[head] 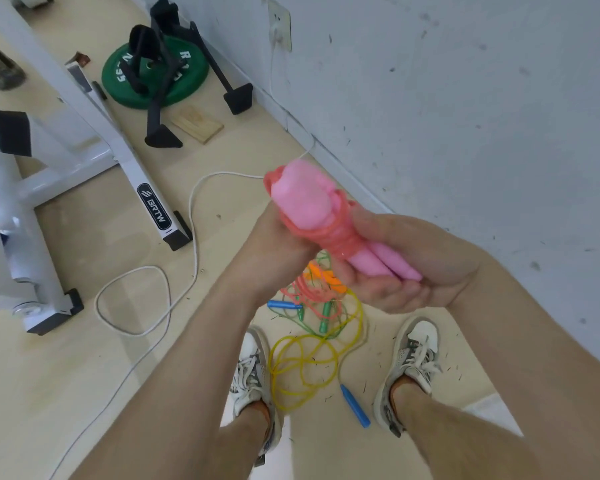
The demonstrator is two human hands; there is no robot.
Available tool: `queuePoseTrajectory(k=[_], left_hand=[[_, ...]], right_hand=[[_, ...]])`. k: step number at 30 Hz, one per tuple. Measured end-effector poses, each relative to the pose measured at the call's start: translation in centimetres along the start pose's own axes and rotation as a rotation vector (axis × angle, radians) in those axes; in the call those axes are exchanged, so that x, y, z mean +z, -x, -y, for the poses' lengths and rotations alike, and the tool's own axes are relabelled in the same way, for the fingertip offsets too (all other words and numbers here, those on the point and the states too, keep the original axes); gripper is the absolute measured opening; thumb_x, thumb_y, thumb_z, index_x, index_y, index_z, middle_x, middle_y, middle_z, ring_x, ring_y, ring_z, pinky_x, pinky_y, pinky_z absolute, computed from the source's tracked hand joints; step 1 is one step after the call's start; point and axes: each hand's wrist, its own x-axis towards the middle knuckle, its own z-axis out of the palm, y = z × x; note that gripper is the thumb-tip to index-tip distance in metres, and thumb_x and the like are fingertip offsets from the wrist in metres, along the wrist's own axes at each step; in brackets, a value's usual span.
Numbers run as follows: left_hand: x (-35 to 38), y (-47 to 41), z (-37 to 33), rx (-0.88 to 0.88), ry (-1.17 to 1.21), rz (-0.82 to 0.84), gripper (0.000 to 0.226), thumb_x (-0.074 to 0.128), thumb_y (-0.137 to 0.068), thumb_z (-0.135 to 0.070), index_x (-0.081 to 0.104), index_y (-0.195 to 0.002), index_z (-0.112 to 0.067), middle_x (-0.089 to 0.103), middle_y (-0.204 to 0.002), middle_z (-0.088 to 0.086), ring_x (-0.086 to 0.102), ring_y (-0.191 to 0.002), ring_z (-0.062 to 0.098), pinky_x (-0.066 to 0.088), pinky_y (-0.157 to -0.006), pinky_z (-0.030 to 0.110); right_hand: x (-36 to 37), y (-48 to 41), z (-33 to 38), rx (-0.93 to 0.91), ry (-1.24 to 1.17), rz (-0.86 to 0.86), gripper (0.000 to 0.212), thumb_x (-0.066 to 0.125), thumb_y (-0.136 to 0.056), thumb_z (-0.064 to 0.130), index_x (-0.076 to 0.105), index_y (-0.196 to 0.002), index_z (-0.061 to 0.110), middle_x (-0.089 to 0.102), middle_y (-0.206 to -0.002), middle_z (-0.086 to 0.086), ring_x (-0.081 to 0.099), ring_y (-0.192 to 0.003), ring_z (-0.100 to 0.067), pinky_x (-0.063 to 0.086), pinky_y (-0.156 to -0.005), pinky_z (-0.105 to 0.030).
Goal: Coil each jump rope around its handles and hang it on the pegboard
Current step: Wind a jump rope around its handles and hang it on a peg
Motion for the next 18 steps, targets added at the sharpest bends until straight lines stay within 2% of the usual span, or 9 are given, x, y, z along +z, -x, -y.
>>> queuePoseTrajectory(k=[1, 2, 5, 6, 8, 12, 14, 16, 18], left_hand=[[0.2, -0.2, 0.1, 0.018, -0.034, -0.066, 0.014, 0.064, -0.083, -0.013, 0.059, -0.071, -0.006, 0.060, -0.062, -0.003, 0.049, -0.063, 0.006, 0.048, -0.062, 0.019], [0.3, -0.4, 0.1, 0.027, -0.072, -0.102, 0.020, 0.065, -0.083, -0.017, 0.062, -0.073, 0.000, 0.065, -0.065, 0.004, 0.051, -0.067, 0.008, 0.055, -0.069, 0.041], [0.4, -0.7, -0.2, 0.017, -0.197, -0.122, 0.011, 0.060, -0.086, -0.002, 0.069, -0.084, 0.004, 0.065, -0.071, 0.017, 0.050, -0.068, 0.014, 0.049, -0.065, 0.045], [0.2, -0.8, 0.0, 0.001, -0.191, -0.111, 0.012, 0.058, -0.085, 0.004, 0.069, -0.081, 0.003, 0.064, -0.067, 0.010, 0.049, -0.065, 0.011, 0.051, -0.064, 0.042], [-0.2, -0.6, 0.0, -0.075, -0.088, -0.016, 0.022, 0.052, -0.087, 0.008, 0.067, -0.079, -0.004, 0.059, -0.057, -0.009, 0.045, -0.052, 0.000, 0.043, -0.052, 0.016], [-1.1, -0.4, 0.1, -0.255, 0.184, 0.147, 0.024, 0.059, -0.083, -0.015, 0.071, -0.104, -0.016, 0.052, -0.071, -0.002, 0.033, -0.053, 0.007, 0.027, -0.046, 0.015], [-0.7, -0.4, -0.1, -0.239, 0.069, 0.053, 0.015, 0.063, -0.090, -0.024, 0.074, -0.093, -0.014, 0.043, -0.069, 0.004, 0.029, -0.055, 0.013, 0.024, -0.048, 0.020], [0.3, -0.6, 0.1, -0.147, -0.200, -0.073, 0.031, 0.058, -0.094, -0.028, 0.069, -0.070, -0.013, 0.034, -0.063, 0.004, 0.025, -0.055, 0.014, 0.020, -0.050, 0.027], [0.9, -1.0, 0.4, -0.118, -0.337, -0.133, 0.043, 0.055, -0.096, -0.025, 0.061, -0.054, -0.022, 0.028, -0.049, -0.009, 0.021, -0.047, 0.009, 0.019, -0.047, 0.026]], right_hand=[[0.0, -0.2, 0.1, -0.028, -0.009, -0.089, 0.047, 0.068, -0.074, 0.061, 0.065, -0.073, 0.015, 0.039, -0.048, 0.004, 0.027, -0.031, 0.001, 0.019, -0.032, -0.005], [0.0, -0.4, 0.2, -0.058, -0.005, -0.171, 0.044, 0.067, -0.077, 0.057, 0.063, -0.071, 0.013, 0.036, -0.048, 0.003, 0.025, -0.031, 0.000, 0.017, -0.032, -0.005], [0.5, -0.8, 0.2, -0.106, 0.063, -0.299, 0.023, 0.065, -0.080, 0.030, 0.057, -0.062, 0.016, 0.034, -0.049, 0.003, 0.023, -0.033, -0.001, 0.013, -0.034, -0.008], [0.6, -0.9, 0.1, -0.108, 0.090, -0.323, 0.024, 0.066, -0.081, 0.020, 0.054, -0.060, 0.018, 0.034, -0.049, 0.003, 0.023, -0.034, -0.002, 0.012, -0.034, -0.010], [0.6, -1.1, 0.2, -0.110, 0.112, -0.410, 0.029, 0.066, -0.084, 0.005, 0.049, -0.064, 0.017, 0.033, -0.050, 0.005, 0.021, -0.036, -0.002, 0.011, -0.035, -0.012], [-0.3, -0.8, 0.6, -0.165, 0.019, -0.654, 0.034, 0.057, -0.088, 0.001, 0.047, -0.060, 0.018, 0.032, -0.050, 0.006, 0.019, -0.038, -0.004, 0.009, -0.035, -0.016], [-0.3, -1.1, 0.5, -0.168, 0.110, -0.747, 0.033, 0.059, -0.087, -0.001, 0.044, -0.063, 0.018, 0.034, -0.051, 0.003, 0.019, -0.040, -0.006, 0.011, -0.036, -0.016], [-0.1, -1.8, 0.0, -0.134, 0.265, -0.867, 0.032, 0.062, -0.083, 0.000, 0.043, -0.064, 0.018, 0.036, -0.053, 0.000, 0.023, -0.039, -0.009, 0.017, -0.037, -0.018], [0.2, -2.6, -0.5, -0.136, 0.429, -1.013, 0.028, 0.065, -0.078, 0.007, 0.044, -0.062, 0.018, 0.038, -0.056, -0.002, 0.030, -0.042, -0.015, 0.024, -0.042, -0.022]])
